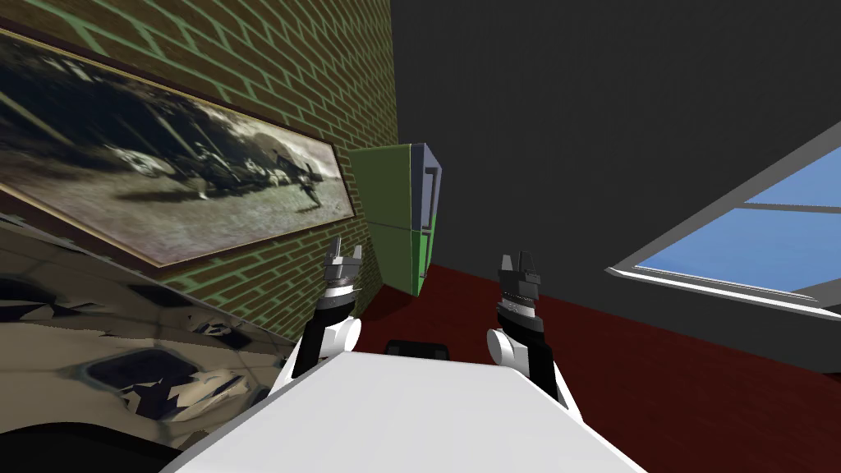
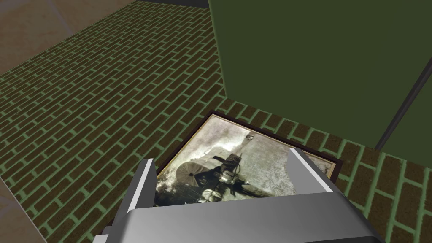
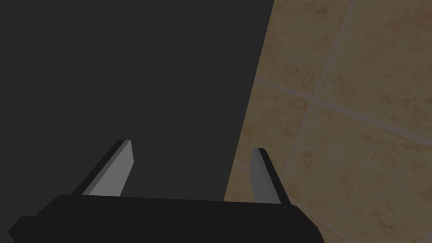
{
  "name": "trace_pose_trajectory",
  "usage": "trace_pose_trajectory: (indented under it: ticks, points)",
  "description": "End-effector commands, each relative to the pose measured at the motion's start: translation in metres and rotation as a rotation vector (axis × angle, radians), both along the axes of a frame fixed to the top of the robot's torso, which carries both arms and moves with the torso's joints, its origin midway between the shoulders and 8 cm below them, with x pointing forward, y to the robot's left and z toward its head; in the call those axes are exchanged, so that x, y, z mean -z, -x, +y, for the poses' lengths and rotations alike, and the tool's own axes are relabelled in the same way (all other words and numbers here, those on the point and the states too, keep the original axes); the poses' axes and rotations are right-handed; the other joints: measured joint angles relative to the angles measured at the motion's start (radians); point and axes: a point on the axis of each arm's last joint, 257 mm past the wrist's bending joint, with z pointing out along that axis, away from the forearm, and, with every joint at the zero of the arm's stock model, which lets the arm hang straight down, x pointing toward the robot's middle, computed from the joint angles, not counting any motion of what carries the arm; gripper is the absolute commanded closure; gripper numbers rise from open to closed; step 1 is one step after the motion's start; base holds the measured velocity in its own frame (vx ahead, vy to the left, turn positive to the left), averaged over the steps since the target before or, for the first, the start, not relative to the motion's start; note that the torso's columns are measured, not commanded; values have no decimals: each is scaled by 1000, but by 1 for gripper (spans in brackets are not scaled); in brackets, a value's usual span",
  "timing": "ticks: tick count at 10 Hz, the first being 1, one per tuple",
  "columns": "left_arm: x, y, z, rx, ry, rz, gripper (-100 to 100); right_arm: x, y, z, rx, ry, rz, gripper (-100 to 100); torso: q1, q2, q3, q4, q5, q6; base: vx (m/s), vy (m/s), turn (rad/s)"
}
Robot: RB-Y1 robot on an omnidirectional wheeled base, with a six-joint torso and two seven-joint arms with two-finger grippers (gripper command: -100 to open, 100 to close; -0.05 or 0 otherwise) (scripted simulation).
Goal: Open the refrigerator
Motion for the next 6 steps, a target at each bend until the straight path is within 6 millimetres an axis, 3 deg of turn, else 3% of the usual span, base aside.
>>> trace_pose_trajectory:
  ticks: [1, 6]
  points:
    - [0, 0, 0, 0, 0, 0, 0, 0, 0, 0, 0, 0, 0, 0, 0, 40, -82, 41, 0, 0, 0, 0, 0]
    - [0, 0, 0, 0, 0, 0, 0, 0, 0, 0, 0, 0, 0, 0, 0, 396, -792, 396, 0, 0, 0, 0, 0]
